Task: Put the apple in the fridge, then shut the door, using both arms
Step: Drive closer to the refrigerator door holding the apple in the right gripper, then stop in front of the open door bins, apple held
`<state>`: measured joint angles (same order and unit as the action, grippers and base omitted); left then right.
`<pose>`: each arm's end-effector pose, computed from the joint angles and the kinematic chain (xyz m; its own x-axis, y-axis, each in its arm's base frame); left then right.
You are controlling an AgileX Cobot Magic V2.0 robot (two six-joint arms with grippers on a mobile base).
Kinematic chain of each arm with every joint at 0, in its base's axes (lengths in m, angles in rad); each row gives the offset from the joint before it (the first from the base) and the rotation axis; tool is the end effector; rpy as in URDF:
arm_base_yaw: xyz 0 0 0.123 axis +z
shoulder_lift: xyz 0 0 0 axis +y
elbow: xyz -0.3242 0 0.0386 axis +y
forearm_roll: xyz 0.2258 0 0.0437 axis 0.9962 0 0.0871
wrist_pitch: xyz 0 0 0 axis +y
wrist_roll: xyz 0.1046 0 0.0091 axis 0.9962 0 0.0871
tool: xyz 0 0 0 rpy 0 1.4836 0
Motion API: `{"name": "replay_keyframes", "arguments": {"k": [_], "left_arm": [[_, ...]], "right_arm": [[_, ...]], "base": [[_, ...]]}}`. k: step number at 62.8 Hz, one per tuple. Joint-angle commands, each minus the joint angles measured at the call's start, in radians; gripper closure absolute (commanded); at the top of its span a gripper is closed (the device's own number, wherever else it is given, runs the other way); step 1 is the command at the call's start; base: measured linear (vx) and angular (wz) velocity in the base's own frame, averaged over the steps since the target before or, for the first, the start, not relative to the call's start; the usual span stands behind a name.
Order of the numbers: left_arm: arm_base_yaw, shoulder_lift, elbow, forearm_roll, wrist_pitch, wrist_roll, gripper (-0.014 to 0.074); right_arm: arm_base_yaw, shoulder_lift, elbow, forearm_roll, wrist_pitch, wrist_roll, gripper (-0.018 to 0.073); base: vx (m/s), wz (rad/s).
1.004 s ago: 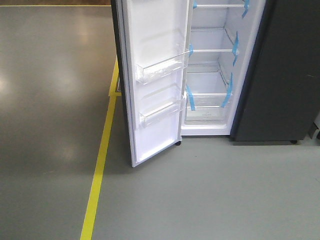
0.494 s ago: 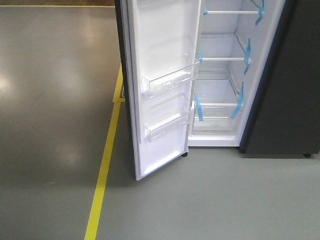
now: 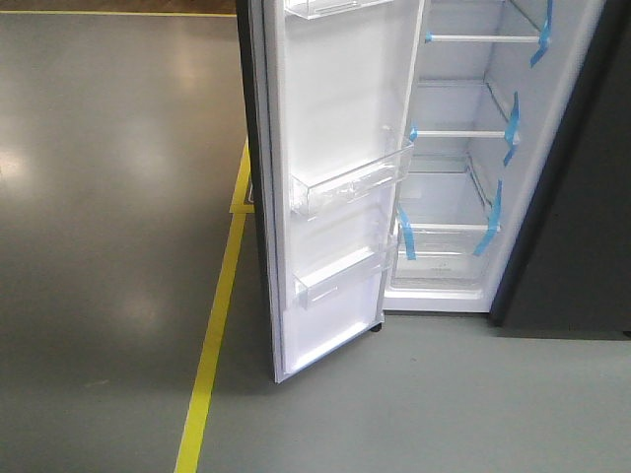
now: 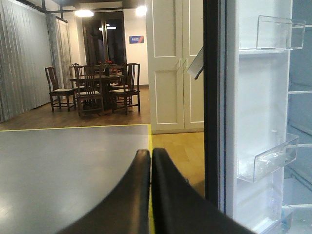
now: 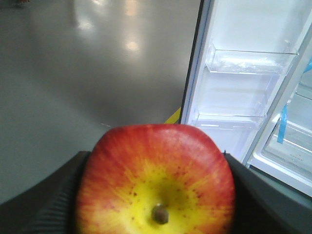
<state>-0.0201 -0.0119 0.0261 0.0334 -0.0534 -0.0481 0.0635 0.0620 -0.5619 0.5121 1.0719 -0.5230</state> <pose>0.0059 -0.0003 0.2114 0.1257 -0.0173 -0.9919 0.0237 0.9996 -0.0144 -0.0604 0.0414 0.2891 -0.2823 -0.2507 -0.9260 -0.5393 0.8398 -0.0630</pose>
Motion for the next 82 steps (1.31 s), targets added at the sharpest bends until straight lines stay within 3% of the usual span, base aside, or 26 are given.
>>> {"name": "replay_keyframes", "arguments": {"k": [1,82], "left_arm": [[0.000,0.010,0.021,-0.002,-0.072,-0.003,0.0603],[0.000,0.010,0.021,-0.002,-0.072,-0.003,0.0603]], "right_arm": [[-0.002,0.019,-0.022,0.034,-0.074,-0.004,0.0197],[-0.002,0.019,-0.022,0.034,-0.074,-0.004,0.0197]], "base": [[0.17,0.00],[0.15,-0.01]]}}
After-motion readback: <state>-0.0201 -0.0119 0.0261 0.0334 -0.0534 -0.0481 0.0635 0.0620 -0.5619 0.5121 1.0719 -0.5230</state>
